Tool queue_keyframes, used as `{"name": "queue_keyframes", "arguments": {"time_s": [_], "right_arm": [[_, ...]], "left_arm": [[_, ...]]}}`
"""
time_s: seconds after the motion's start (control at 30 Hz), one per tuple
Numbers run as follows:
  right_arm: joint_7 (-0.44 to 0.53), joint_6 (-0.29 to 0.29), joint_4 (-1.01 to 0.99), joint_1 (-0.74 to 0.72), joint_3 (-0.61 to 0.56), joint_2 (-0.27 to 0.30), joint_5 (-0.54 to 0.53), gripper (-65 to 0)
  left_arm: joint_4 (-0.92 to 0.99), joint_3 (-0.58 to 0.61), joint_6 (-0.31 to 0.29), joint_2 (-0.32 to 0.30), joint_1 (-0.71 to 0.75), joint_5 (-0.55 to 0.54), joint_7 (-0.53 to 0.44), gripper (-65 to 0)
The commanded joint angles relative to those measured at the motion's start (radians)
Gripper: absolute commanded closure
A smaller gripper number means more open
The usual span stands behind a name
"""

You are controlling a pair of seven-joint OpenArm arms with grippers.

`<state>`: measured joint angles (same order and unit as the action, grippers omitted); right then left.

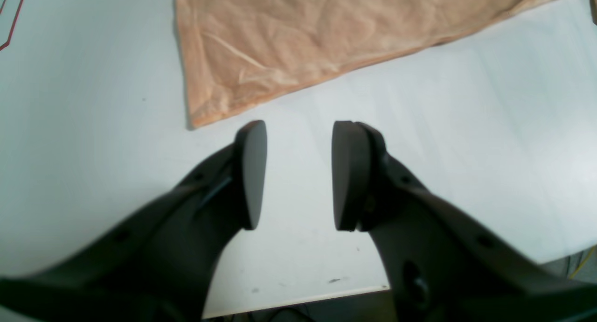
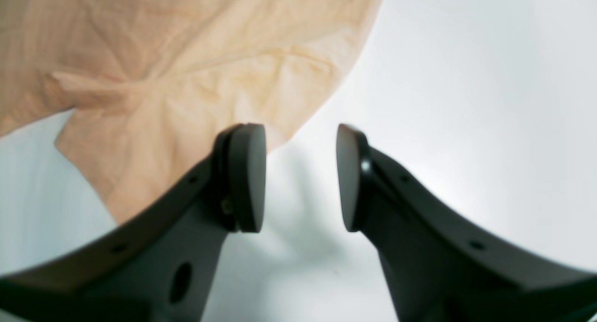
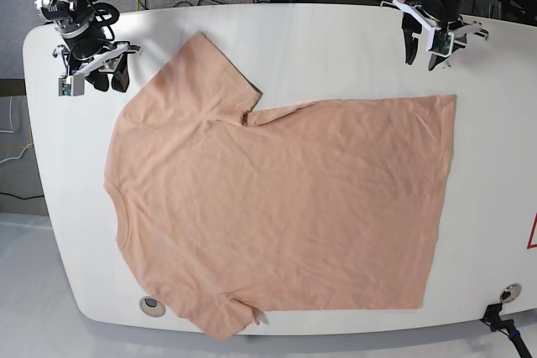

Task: Fold the T-shirt properly
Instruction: 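Move both grippers out over the shirt's shoulder corners, opening them, then lower the right gripper onto the sleeve corner and the left onto the hem corner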

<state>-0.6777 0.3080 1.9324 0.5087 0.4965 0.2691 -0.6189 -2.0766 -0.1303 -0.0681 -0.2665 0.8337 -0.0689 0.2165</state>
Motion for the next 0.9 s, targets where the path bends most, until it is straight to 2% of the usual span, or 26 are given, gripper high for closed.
{"name": "queue_keyframes", "arguments": {"time_s": [0.0, 0.17, 0.77, 0.87], "right_arm": [[0.014, 0.005, -0.002, -0.004, 0.009, 0.022, -0.051, -24.6], [0.004, 0.004, -0.030, -0.003, 0.005, 0.018, -0.093, -24.9], [-0.004, -0.008, -0.094, -0.026, -0.002, 0.005, -0.112, -25.0], [-0.010, -0.011, -0.133, -0.022, 0.005, 0.001, -0.150, -25.0]], "left_arm": [[-0.015, -0.007, 0.002, -0.004, 0.009, 0.004, -0.018, -21.9], [-0.014, -0.008, 0.000, -0.002, 0.007, 0.005, -0.020, -21.8], [-0.015, -0.015, 0.001, 0.018, 0.004, 0.013, -0.014, -21.8], [-0.012, -0.019, 0.007, 0.021, 0.009, 0.004, -0.020, -21.7]]}}
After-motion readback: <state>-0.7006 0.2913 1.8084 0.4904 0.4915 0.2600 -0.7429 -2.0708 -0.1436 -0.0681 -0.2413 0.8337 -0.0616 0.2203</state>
